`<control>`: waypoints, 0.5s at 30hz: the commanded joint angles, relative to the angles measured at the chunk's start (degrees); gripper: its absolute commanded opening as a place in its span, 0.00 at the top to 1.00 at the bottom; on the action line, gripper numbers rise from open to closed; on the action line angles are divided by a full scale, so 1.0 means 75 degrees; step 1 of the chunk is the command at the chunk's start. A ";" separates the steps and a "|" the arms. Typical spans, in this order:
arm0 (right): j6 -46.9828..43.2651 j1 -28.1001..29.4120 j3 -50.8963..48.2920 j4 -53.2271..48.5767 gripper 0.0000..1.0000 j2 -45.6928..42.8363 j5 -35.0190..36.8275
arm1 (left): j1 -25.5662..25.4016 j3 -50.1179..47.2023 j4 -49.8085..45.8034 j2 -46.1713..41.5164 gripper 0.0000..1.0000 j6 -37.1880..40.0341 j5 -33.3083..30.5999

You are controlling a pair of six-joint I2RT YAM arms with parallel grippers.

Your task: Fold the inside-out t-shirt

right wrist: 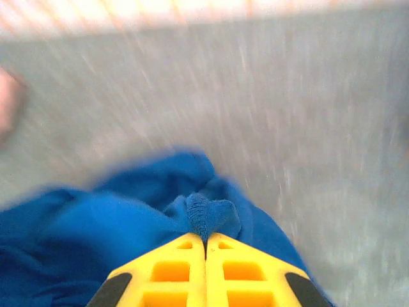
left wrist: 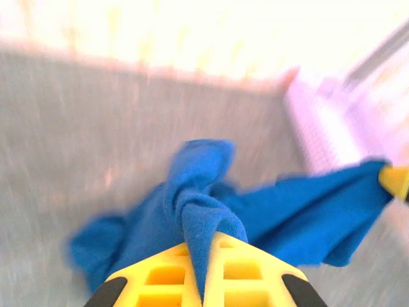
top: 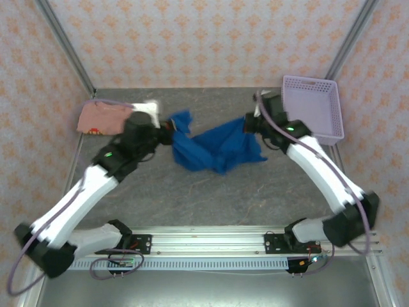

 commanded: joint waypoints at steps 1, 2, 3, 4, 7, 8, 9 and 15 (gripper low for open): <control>-0.0247 -0.0065 0.0899 0.0661 1.00 -0.0748 0.0244 | 0.0077 0.0680 0.0644 -0.0715 1.00 0.0592 -0.1386; -0.0332 -0.0063 0.1294 0.0578 1.00 -0.0743 0.0336 | 0.0096 0.0991 0.0625 -0.0772 1.00 0.0801 -0.1655; -0.0420 -0.0068 0.1645 0.0451 1.00 -0.0729 0.0536 | 0.0134 0.1268 0.0559 -0.0786 1.00 0.0975 -0.1850; -0.0538 -0.0063 0.2024 0.0271 1.00 -0.0639 0.0796 | 0.0179 0.1579 0.0439 -0.0775 1.00 0.1178 -0.2060; -0.0789 -0.0059 0.3032 -0.0451 1.00 -0.0324 0.1776 | 0.0328 0.2297 0.0101 -0.0796 1.00 0.1609 -0.2542; -0.0838 -0.0065 0.3249 -0.0604 1.00 -0.0304 0.1892 | 0.0359 0.2444 0.0040 -0.0837 1.00 0.1725 -0.2500; -0.0859 -0.0065 0.3321 -0.0626 1.00 -0.0360 0.1850 | 0.0366 0.2524 0.0010 -0.0882 1.00 0.1825 -0.2405; -0.0610 -0.0062 0.3074 -0.0397 1.00 -0.0964 0.1202 | 0.0364 0.2984 -0.0563 -0.0858 1.00 0.1958 -0.1679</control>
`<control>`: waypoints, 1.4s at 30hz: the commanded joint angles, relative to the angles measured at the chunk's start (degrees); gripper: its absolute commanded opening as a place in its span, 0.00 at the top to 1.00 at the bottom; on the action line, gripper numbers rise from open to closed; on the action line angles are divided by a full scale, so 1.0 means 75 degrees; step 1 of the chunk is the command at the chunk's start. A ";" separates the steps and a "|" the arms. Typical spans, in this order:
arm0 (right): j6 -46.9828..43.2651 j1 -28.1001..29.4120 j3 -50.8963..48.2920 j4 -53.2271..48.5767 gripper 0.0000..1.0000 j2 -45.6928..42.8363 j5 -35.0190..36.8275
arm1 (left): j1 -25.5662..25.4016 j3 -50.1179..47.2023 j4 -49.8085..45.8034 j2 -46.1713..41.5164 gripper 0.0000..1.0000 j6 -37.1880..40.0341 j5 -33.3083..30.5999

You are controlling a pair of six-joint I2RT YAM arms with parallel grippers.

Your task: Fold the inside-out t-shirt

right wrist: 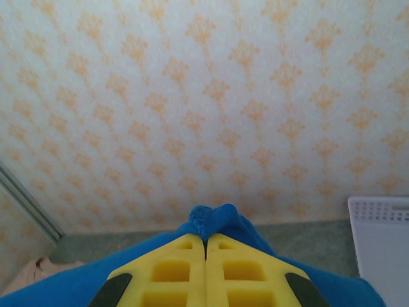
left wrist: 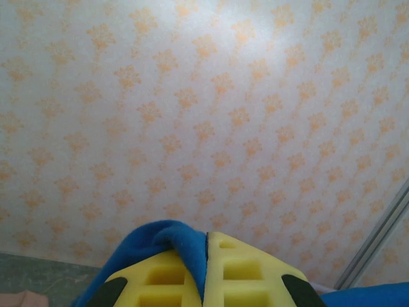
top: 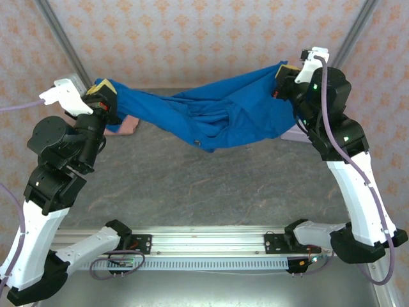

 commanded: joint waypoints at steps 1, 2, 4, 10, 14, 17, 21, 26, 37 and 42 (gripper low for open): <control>0.0031 -0.0030 -0.0151 -0.0038 1.00 -0.0351 -0.0010 | 0.0050 0.0321 -0.0489 0.0158 1.00 0.0354 0.0167; 0.0041 -0.0027 -0.0220 -0.0037 1.00 -0.0255 0.0105 | 0.0047 0.0361 -0.0542 0.0265 1.00 0.0372 0.0069; -0.0038 -0.0030 -0.0289 -0.0165 1.00 0.0314 0.0656 | 0.0059 0.0542 -0.0777 0.0679 1.00 0.0470 -0.0251; 0.0553 -0.1344 0.1089 -0.1480 0.89 0.3805 0.0234 | 0.0316 0.1327 -0.1712 0.2616 1.00 0.0181 -0.0267; 0.0394 -0.1285 0.2040 -0.2414 0.63 0.5432 0.0078 | 0.0667 0.1586 -0.1792 0.4199 1.00 -0.0286 -0.0198; 0.0405 -0.1099 0.0655 -0.1770 0.51 0.5034 -0.0328 | 0.1046 0.1981 -0.1590 0.5733 1.00 -0.0719 -0.0290; 0.0704 -0.0887 -0.1739 -0.1306 0.45 0.3839 -0.0736 | 0.1474 0.3489 -0.2057 0.7904 0.66 -0.0889 0.0159; 0.1616 -0.0820 -0.4670 -0.1473 0.40 0.2046 -0.0835 | 0.1488 0.2401 -0.2210 0.7361 0.14 -0.0835 0.1067; 0.2614 -0.1505 -0.6912 -0.0905 0.40 0.2172 -0.1990 | -0.0317 -0.5652 -0.1452 0.2237 0.14 -0.2977 0.3297; 0.2590 -0.1513 -0.7149 -0.0652 0.43 0.2554 -0.2096 | -0.1088 -0.6908 -0.0782 0.1751 0.15 -0.3169 0.4080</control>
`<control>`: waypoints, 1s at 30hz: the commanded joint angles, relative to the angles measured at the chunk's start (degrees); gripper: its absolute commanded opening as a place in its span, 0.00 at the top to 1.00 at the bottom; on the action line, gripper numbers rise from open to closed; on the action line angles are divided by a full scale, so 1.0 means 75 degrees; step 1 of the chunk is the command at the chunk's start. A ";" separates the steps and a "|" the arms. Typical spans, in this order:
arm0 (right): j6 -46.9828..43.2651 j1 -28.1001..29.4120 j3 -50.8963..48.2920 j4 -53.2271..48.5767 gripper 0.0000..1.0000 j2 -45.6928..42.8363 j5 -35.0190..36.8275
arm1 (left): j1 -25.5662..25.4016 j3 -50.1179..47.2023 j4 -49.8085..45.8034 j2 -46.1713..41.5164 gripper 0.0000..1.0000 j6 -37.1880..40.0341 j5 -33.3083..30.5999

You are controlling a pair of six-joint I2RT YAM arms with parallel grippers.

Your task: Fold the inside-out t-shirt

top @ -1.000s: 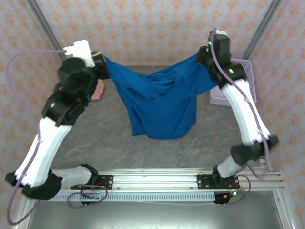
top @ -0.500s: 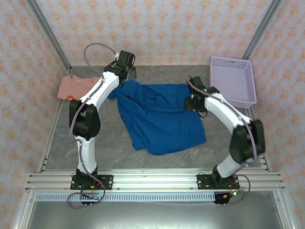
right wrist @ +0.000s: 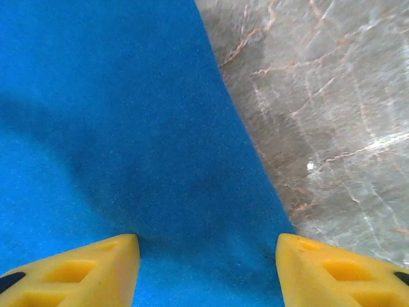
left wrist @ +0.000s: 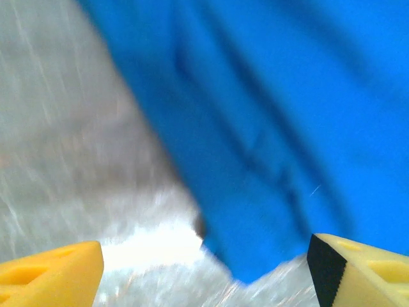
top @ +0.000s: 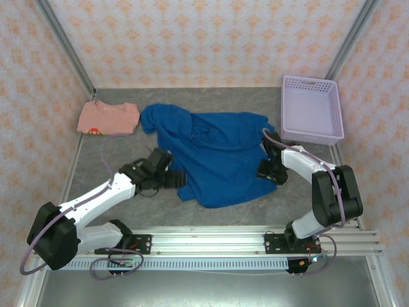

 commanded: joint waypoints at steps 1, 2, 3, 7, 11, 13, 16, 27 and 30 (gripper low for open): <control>0.0109 0.0003 -0.0129 0.0333 0.44 0.0159 -0.0086 | -0.0357 -0.0350 0.0476 -0.0093 0.15 -0.0229 0.0602; 0.0095 -0.0008 -0.0151 0.0403 0.47 0.0214 -0.0050 | -0.0453 -0.0378 0.0691 0.0071 0.14 -0.0060 0.0608; 0.0068 -0.0021 -0.0145 0.0461 0.50 0.0275 -0.0078 | -0.0488 -0.0320 0.0777 0.0307 0.14 0.0135 0.0538; 0.0020 -0.0017 -0.0133 0.0562 0.64 0.0351 -0.0060 | -0.0620 -0.0064 0.1160 0.1314 0.22 0.0647 0.0542; 0.0017 -0.0018 -0.0120 0.0623 0.74 0.0348 -0.0032 | -0.0775 -0.0033 0.1524 0.1760 0.36 0.0723 0.0697; 0.0000 -0.0018 -0.0098 0.0648 0.81 0.0371 -0.0059 | -0.0781 -0.0033 0.1658 0.1869 0.47 0.0747 0.0782; -0.0039 -0.0021 0.0032 0.0586 0.92 0.0251 -0.0043 | -0.0775 -0.0036 0.1871 0.1810 0.67 0.0759 0.0847; 0.0555 -0.0059 0.2847 0.0999 1.00 -0.2847 -0.0857 | 0.1174 0.2165 0.1549 -0.2281 1.00 0.0781 -0.0044; 0.0818 -0.0041 0.4076 0.1334 1.00 -0.3364 -0.0829 | 0.1251 0.4162 0.0562 -0.2468 1.00 0.1211 -0.1003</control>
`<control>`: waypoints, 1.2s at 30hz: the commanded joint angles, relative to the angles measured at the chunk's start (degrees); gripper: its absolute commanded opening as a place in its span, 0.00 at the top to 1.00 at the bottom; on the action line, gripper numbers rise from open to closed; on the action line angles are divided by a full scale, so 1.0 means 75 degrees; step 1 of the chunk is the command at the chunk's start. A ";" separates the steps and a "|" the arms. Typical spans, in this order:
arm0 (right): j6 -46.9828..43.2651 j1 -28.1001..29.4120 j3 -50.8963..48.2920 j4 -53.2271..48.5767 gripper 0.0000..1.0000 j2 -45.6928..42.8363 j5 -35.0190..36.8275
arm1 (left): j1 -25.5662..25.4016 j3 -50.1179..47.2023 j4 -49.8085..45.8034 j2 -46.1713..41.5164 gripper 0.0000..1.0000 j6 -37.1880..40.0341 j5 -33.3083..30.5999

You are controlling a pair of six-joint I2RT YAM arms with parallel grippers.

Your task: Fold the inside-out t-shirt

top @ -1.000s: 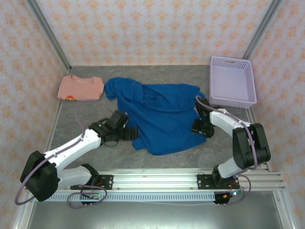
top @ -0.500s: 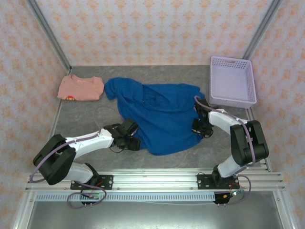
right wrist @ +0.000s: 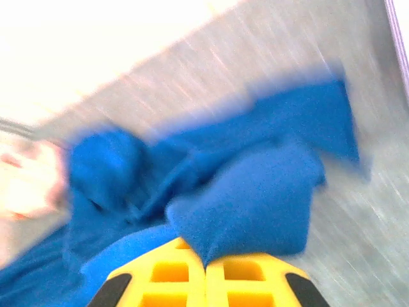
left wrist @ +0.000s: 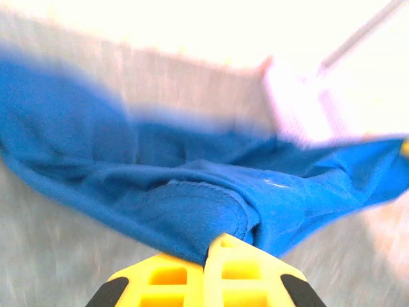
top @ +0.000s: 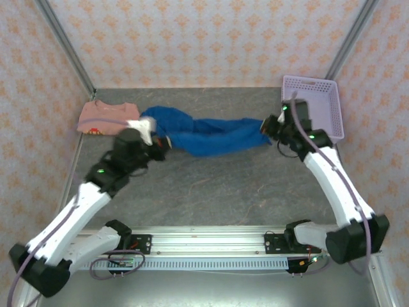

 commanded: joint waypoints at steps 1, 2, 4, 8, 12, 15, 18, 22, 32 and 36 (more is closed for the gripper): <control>0.0421 -0.0041 0.1161 0.0511 1.00 -0.0692 -0.0035 | 0.0033 0.2020 -0.0909 -0.0256 1.00 0.0502 -0.1143; 0.0430 -0.0030 0.1520 0.0607 1.00 -0.0819 -0.0037 | 0.0026 0.2668 -0.1189 -0.0163 1.00 0.0696 -0.1264; 0.0401 0.0012 0.2191 0.0603 1.00 -0.0946 -0.0116 | 0.0025 0.3728 -0.1603 0.0042 1.00 0.0982 -0.1464; 0.0383 0.0120 0.3491 0.0427 1.00 -0.1032 -0.0373 | 0.0030 0.5396 -0.1993 0.0365 1.00 0.1297 -0.1814; 0.0404 0.0158 0.4203 0.0301 1.00 -0.0935 -0.0369 | 0.0044 0.6719 -0.2866 0.1221 1.00 0.1513 -0.2822; 0.0293 0.0158 0.4321 0.0156 1.00 -0.0757 -0.0004 | 0.0123 0.7094 -0.3003 0.1862 1.00 0.1636 -0.2962; 0.0075 0.0155 0.4287 0.0167 1.00 -0.0417 0.0514 | 0.0636 0.7384 -0.2902 0.2407 1.00 0.1563 -0.2785; -0.0449 0.0117 0.4562 0.0665 1.00 0.0626 0.1456 | 0.1599 0.8120 -0.2731 0.3567 1.00 0.1347 -0.2276; -0.0954 -0.0078 0.9661 -0.0042 1.00 0.4141 0.1092 | 0.2241 1.2066 -0.3041 0.5975 1.00 0.1321 -0.1221; -0.0911 -0.0077 1.0998 -0.0740 1.00 0.4707 0.0672 | 0.2252 1.2229 -0.3298 0.5815 1.00 0.1387 -0.1001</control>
